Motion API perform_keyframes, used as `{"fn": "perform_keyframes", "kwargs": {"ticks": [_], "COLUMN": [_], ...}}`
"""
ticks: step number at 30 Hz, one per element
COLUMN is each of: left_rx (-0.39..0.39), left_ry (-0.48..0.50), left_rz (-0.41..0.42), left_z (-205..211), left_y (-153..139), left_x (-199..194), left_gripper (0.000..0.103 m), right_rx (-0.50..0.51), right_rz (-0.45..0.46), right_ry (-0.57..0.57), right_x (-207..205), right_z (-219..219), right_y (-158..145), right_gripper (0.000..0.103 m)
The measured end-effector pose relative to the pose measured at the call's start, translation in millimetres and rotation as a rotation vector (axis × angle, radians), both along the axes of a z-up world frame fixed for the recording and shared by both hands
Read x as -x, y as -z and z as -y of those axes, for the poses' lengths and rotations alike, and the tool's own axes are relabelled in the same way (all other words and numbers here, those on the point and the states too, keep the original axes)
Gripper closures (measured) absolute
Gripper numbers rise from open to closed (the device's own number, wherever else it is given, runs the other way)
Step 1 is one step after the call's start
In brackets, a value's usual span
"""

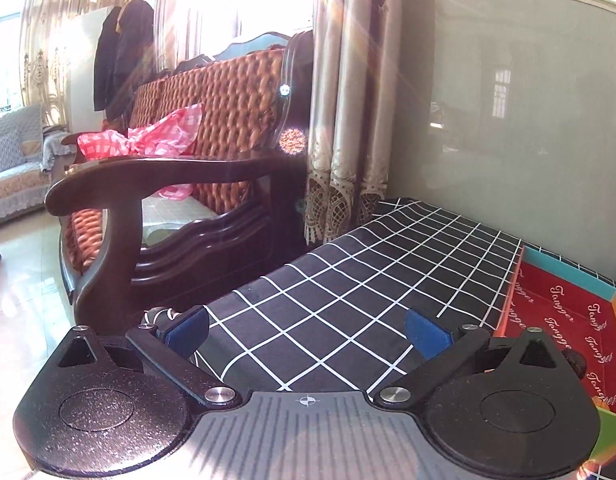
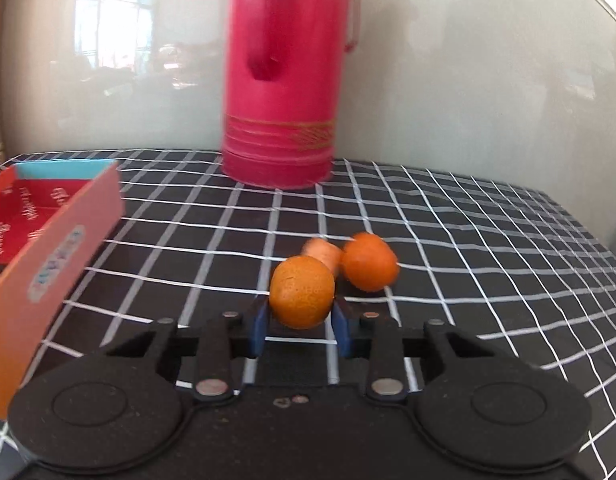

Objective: Organize fruits
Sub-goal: 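Carry the orange into the red box and open the right gripper, then move the left gripper to a cut carrot piece and grasp it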

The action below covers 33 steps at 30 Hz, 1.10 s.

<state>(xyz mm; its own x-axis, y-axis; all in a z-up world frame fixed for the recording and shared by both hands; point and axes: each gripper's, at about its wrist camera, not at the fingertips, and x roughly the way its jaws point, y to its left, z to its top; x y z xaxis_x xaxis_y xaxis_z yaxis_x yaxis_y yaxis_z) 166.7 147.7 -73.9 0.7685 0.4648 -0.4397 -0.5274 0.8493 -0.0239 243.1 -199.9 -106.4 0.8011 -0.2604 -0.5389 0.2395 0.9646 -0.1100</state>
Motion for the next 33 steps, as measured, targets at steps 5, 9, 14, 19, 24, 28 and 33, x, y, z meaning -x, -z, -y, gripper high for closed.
{"fn": "perform_keyframes", "kwargs": {"ticks": [5, 9, 14, 19, 24, 28, 33], "left_rx": [-0.016, -0.03, -0.029, -0.045, -0.035, -0.028, -0.028], "left_ry": [-0.002, -0.013, -0.025, -0.034, -0.049, -0.052, -0.041], "left_rz": [-0.01, -0.012, -0.021, -0.019, -0.017, -0.015, -0.016], "left_z": [2, -1, -7, -12, -19, -20, -15], "left_y": [1, 1, 2, 2, 2, 2, 3], "left_x": [0, 2, 4, 7, 9, 10, 8], "left_gripper": [0.0, 0.0, 0.0, 0.0, 0.0, 0.0, 0.0], "right_rx": [0.008, -0.04, -0.054, -0.013, 0.041, 0.068, 0.144], "right_rz": [0.079, 0.154, 0.188, 0.17, 0.148, 0.213, 0.313], "right_ry": [-0.118, -0.247, -0.433, -0.532, -0.565, -0.547, -0.467], "right_x": [10, 18, 23, 26, 27, 42, 50], "right_z": [-29, -48, -80, -109, -130, -133, -126], "right_y": [-13, -25, -31, -27, -20, -24, -33], "right_gripper": [0.078, 0.078, 0.077, 0.077, 0.073, 0.05, 0.027]}}
